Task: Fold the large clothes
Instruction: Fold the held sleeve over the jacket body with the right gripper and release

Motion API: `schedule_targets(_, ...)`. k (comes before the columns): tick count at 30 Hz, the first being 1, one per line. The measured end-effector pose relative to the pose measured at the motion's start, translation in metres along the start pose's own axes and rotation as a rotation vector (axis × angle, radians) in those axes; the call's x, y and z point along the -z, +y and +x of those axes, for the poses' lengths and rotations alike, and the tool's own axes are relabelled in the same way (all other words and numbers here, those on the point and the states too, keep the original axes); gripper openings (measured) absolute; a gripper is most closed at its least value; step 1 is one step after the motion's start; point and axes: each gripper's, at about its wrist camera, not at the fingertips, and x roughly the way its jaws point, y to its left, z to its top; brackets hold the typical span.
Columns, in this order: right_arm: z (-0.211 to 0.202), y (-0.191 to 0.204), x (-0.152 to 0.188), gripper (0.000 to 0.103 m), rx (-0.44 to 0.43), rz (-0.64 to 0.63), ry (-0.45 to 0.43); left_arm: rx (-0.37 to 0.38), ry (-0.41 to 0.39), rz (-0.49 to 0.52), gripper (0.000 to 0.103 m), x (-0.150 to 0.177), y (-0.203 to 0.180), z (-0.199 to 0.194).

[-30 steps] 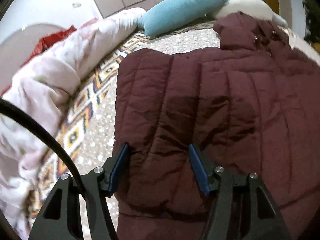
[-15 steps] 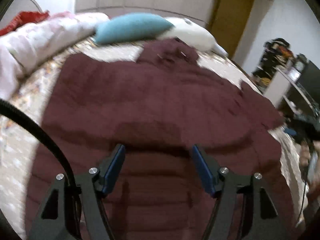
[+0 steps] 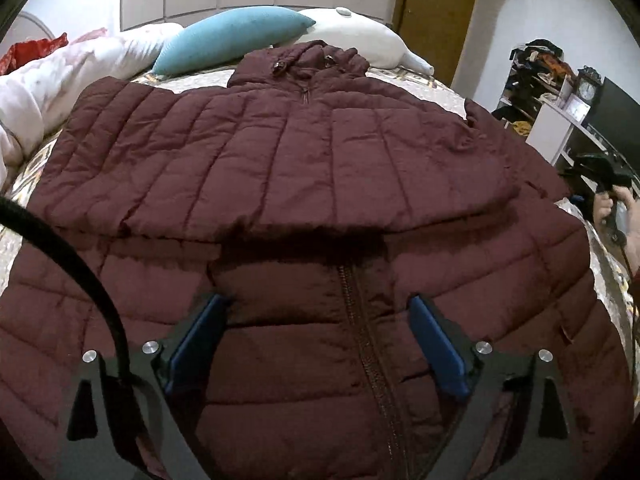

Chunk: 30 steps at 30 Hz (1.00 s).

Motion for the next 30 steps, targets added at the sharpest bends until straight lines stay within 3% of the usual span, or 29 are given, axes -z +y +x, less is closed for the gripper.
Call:
schedule_targets(2, 0.005, 0.008, -0.009, 0.025, 0.035, -0.027, -0.006, 0.003, -0.001, -0.003, 0.094, -0.001, 0.000, 0.000)
schedule_targets(4, 0.000, 0.022, -0.016, 0.015, 0.052, -0.080, -0.019, 0.010, -0.002, -0.006, 0.094, 0.000, 0.002, -0.002)
schedule_targets(8, -0.037, 0.083, -0.006, 0.012, 0.100, -0.344, -0.123, 0.014, -0.002, -0.009, 0.094, 0.001, 0.002, -0.003)
schedule_targets(11, -0.074, 0.146, 0.034, 0.011, 0.079, -0.624, -0.196, 0.022, -0.002, -0.015, 0.094, 0.000, 0.003, -0.003)
schedule_targets(15, -0.101, 0.211, 0.149, 0.011, 0.033, -1.092, -0.210, 0.054, -0.016, -0.053, 0.094, -0.001, 0.011, -0.012)
schedule_targets(18, -0.083, 0.216, 0.220, 0.009, 0.060, -1.306, -0.150, 0.074, -0.033, -0.084, 0.094, -0.006, 0.015, -0.027)
schedule_targets(21, -0.056, 0.203, 0.252, 0.009, 0.104, -1.360, -0.100, 0.087, -0.083, -0.086, 0.094, -0.013, 0.014, -0.054)
schedule_targets(26, -0.032, 0.187, 0.291, 0.009, 0.242, -1.508, -0.192, 0.074, -0.189, -0.092, 0.094, -0.053, 0.012, -0.099)
schedule_targets(30, -0.017, 0.168, 0.330, 0.010, 0.348, -1.704, -0.288, 0.057, -0.225, -0.061, 0.094, -0.096, 0.006, -0.117)
